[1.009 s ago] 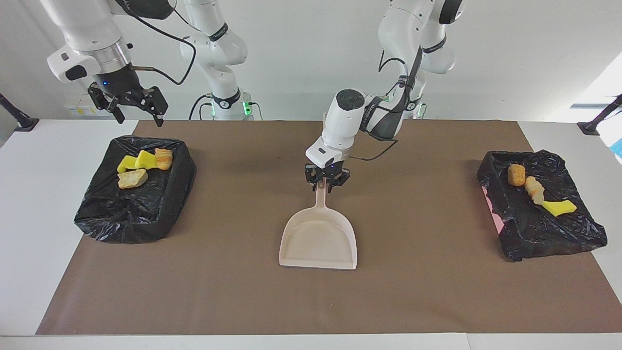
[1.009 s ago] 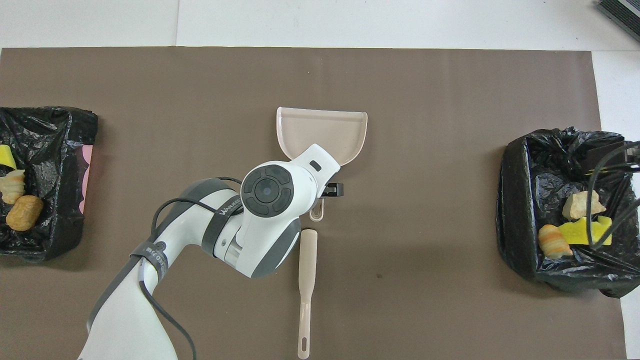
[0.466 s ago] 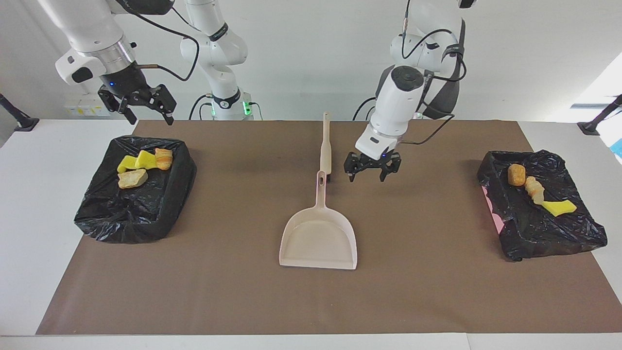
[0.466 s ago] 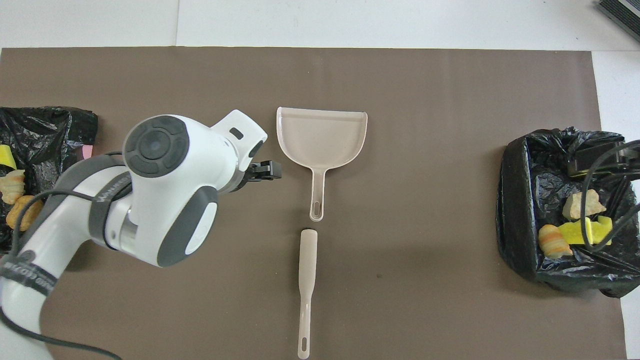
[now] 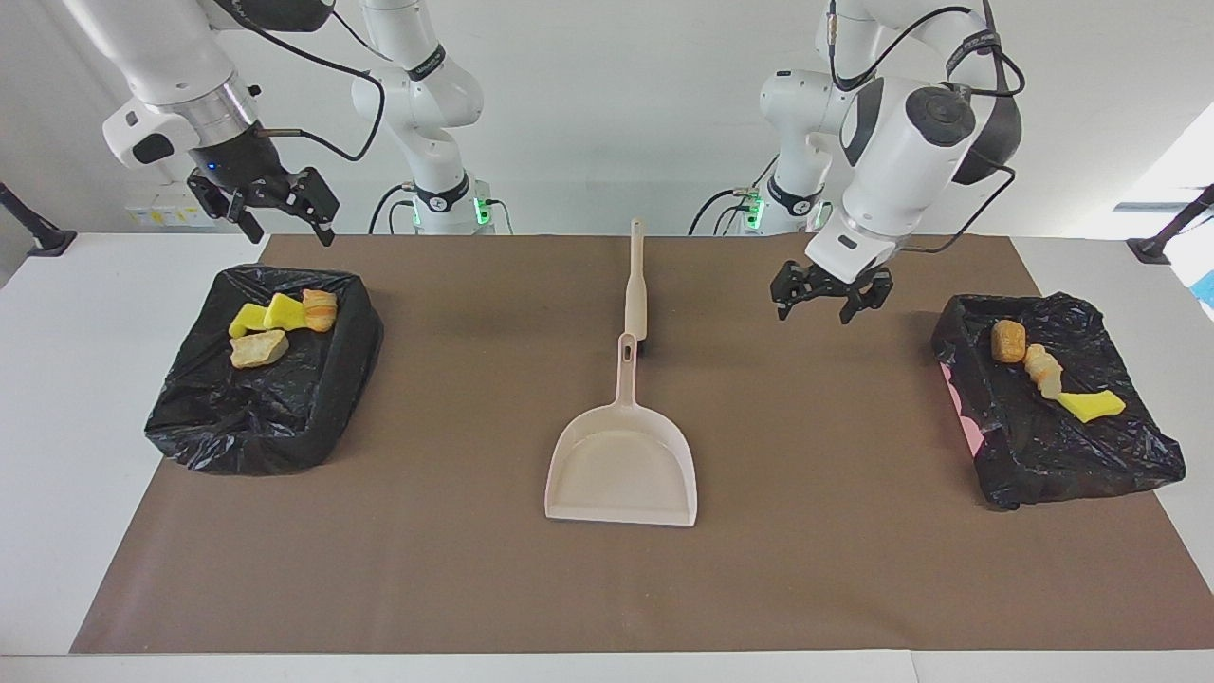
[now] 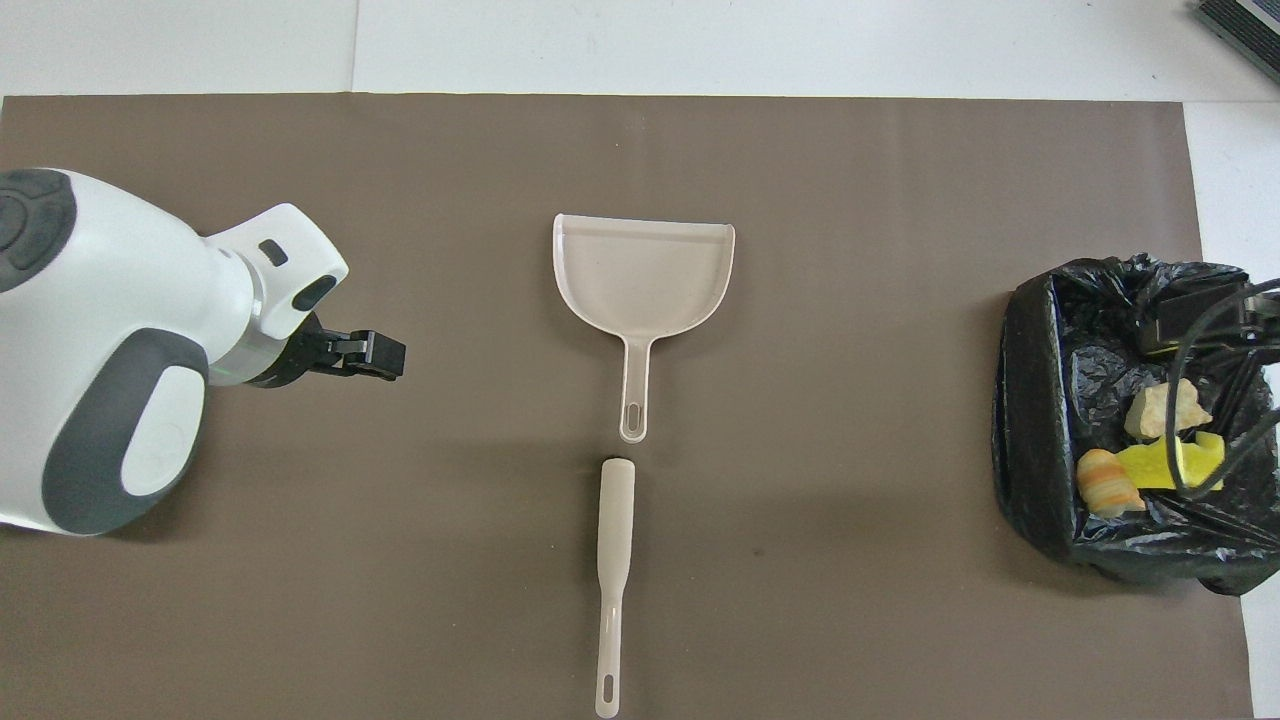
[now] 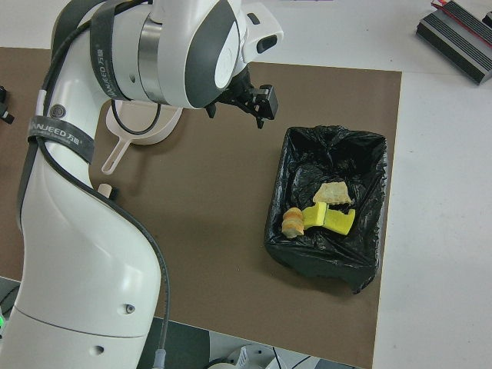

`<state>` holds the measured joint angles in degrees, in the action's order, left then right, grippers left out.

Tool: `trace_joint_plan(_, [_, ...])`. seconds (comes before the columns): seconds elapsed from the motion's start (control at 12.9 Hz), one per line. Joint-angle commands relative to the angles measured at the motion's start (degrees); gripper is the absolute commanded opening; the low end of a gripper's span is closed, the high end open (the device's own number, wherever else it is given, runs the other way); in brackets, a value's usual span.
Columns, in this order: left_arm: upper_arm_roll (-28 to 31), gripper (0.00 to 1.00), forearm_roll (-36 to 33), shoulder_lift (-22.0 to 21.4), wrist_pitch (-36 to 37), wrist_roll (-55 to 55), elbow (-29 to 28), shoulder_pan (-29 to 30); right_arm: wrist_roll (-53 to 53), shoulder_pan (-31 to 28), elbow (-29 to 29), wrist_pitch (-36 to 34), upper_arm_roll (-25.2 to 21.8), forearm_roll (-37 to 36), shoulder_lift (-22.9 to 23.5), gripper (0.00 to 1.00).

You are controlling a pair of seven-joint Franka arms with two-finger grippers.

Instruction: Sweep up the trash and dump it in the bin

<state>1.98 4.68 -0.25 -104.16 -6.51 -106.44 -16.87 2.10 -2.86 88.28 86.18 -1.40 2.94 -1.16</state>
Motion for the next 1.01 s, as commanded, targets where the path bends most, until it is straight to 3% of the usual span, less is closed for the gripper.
trace_joint_plan(0.0, [-0.57,1.00,-0.73,-2.82,3.00,5.78,-1.40,4.11,1.07,0.22,0.49,-0.75,0.61,0.93,-0.86,1.00])
trace_joint_plan(0.54, [-0.57,1.00,-0.73,-5.37,7.92,14.06,-1.31,13.96,1.24,-1.18,0.49,-1.01,-0.18,-0.30,-0.86,1.00])
trace_joint_plan(0.93, [-0.48,1.00,-1.07,-5.55,8.79,13.89,3.33,15.82,1.33,-1.18,0.57,-1.19,-0.09,-0.30,-0.86,1.00])
